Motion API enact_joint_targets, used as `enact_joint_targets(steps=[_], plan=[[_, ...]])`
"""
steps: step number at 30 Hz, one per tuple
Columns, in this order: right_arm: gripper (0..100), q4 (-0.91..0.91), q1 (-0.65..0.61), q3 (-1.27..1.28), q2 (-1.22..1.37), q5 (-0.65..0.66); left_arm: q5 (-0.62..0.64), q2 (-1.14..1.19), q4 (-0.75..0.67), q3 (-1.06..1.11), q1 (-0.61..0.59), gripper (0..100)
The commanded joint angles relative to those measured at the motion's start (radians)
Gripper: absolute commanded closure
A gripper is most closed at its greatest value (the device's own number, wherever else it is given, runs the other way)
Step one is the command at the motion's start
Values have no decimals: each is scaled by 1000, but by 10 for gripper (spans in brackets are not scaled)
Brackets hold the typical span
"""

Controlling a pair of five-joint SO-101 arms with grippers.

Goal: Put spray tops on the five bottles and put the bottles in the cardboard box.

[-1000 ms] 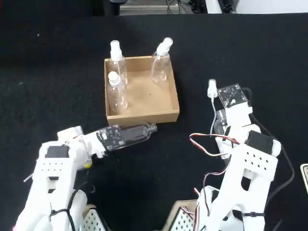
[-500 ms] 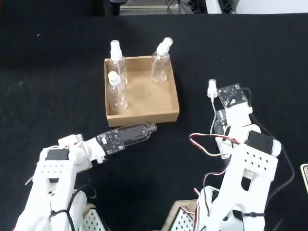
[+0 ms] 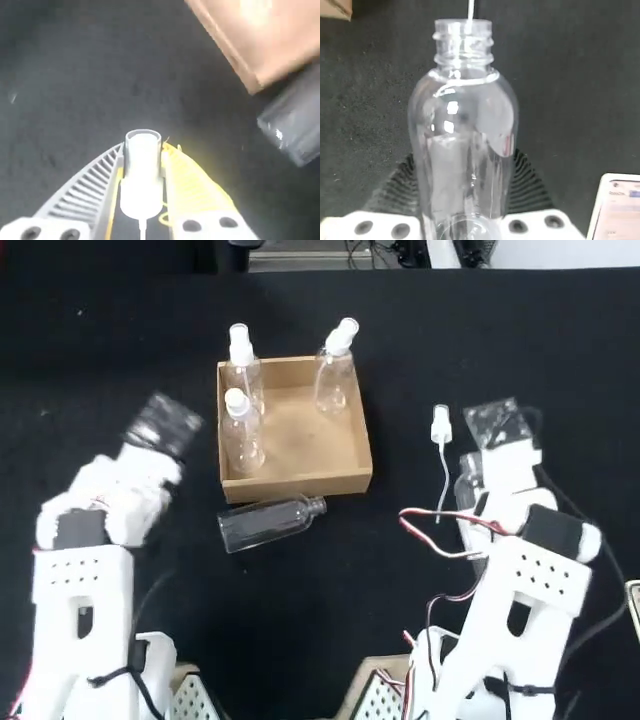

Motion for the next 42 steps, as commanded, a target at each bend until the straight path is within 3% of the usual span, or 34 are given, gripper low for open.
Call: enact_joint_targets(steps=[1, 7, 10, 16, 20, 24, 36, 42], plan=[[988, 91, -63, -163, -44, -52, 180, -17, 141, -234, -28, 971], [988, 129, -299, -223, -139, -210, 456, -17, 367, -533, -56, 971], [988, 78, -433, -170, -275, -273, 525, -17, 430, -688, -94, 971], [988, -178, -790, 38, -469, -420, 667, -17, 423, -891, -111, 971], [988, -387, -941, 194, -506, -482, 798, -17, 331, -1013, -110, 971], [988, -551, -997, 314, -536, -531, 895, -17, 247, -1109, -77, 971], [988, -752, -1040, 570, -757, -563, 907, 2, 40, -1175, 367, 970], [988, -753, -1040, 642, -877, -563, 744, 81, -23, -1132, 478, 970]])
